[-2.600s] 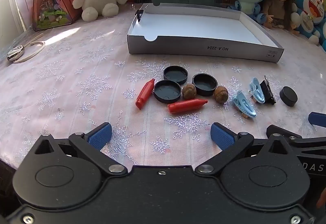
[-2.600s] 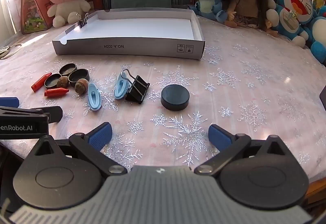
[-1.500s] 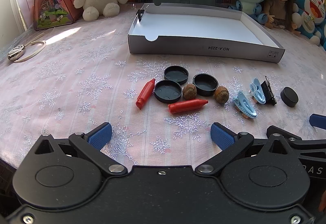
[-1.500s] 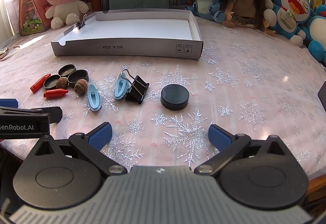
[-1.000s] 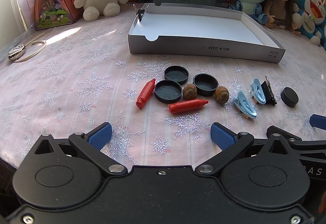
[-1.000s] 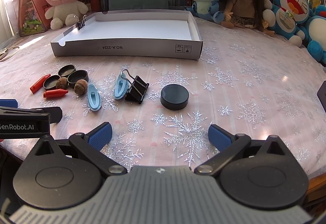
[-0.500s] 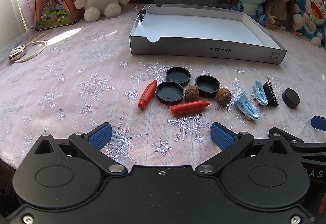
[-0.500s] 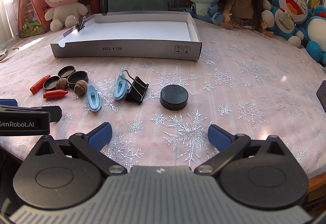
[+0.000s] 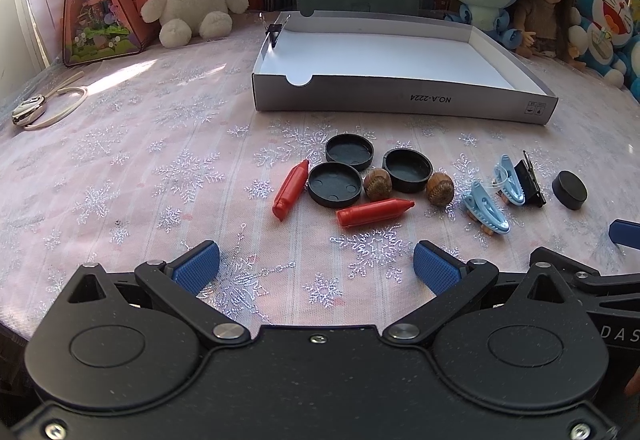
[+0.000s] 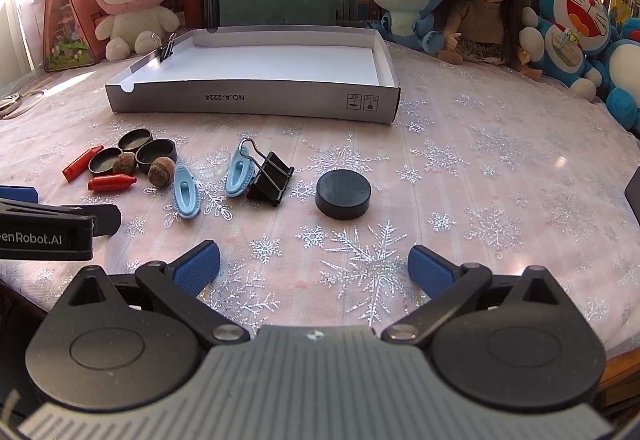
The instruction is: Organize rigid objects
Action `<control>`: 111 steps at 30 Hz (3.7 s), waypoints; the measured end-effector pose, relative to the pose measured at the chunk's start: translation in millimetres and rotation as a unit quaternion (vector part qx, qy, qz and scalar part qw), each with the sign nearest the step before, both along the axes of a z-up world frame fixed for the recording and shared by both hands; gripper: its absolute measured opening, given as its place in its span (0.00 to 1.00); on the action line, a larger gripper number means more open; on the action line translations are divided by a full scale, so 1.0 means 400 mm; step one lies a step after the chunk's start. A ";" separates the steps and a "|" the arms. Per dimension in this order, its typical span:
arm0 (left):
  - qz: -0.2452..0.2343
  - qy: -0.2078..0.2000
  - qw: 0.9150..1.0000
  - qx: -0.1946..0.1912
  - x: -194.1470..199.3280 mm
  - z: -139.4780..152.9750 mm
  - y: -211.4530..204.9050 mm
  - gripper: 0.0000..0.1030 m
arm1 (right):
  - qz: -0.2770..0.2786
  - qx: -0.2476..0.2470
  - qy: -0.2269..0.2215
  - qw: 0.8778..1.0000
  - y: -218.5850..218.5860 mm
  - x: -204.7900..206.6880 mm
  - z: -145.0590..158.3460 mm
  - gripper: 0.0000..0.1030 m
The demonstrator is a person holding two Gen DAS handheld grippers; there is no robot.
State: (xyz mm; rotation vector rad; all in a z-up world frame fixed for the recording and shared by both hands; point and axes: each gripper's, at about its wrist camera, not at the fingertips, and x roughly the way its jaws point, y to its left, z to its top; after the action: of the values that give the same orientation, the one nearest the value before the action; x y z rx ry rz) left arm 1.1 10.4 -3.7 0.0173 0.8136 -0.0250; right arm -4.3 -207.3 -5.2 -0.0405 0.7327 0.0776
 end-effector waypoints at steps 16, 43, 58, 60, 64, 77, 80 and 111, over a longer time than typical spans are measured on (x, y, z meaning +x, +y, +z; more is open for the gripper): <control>0.000 -0.011 1.000 0.000 -0.007 0.001 -0.001 1.00 | -0.001 0.012 -0.032 0.999 -0.008 -0.018 -0.015 1.00; 0.014 -0.060 0.998 0.002 0.002 0.044 0.078 0.37 | -0.035 -0.011 -0.128 0.991 -0.076 -0.006 0.008 0.89; -0.007 -0.064 0.998 0.015 0.052 0.005 0.051 0.30 | -0.018 -0.033 -0.113 0.993 -0.051 0.008 -0.010 0.71; -0.007 -0.065 0.998 0.009 0.051 0.005 0.055 0.29 | -0.011 -0.040 -0.118 0.992 -0.045 0.008 -0.009 0.71; -0.006 -0.067 0.998 -0.001 0.049 0.007 0.064 0.25 | -0.002 -0.040 -0.122 0.992 -0.038 0.015 -0.006 0.68; -0.015 -0.075 0.997 -0.004 0.049 0.003 0.058 0.13 | 0.021 -0.027 -0.103 0.994 -0.012 0.025 -0.018 0.37; -0.012 -0.075 0.997 0.007 0.047 0.010 0.048 0.09 | 0.017 -0.019 -0.101 0.995 -0.011 0.024 -0.016 0.36; -0.061 -0.044 0.995 -0.062 0.410 0.211 0.025 0.09 | 0.049 0.034 -0.048 0.997 -0.060 0.357 0.195 0.36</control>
State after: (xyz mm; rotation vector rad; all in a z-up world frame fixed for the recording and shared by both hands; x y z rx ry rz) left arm 165.1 20.5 80.7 -0.0483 0.7203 -0.1882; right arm 138.4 -231.3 72.7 -0.0142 0.6324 0.1926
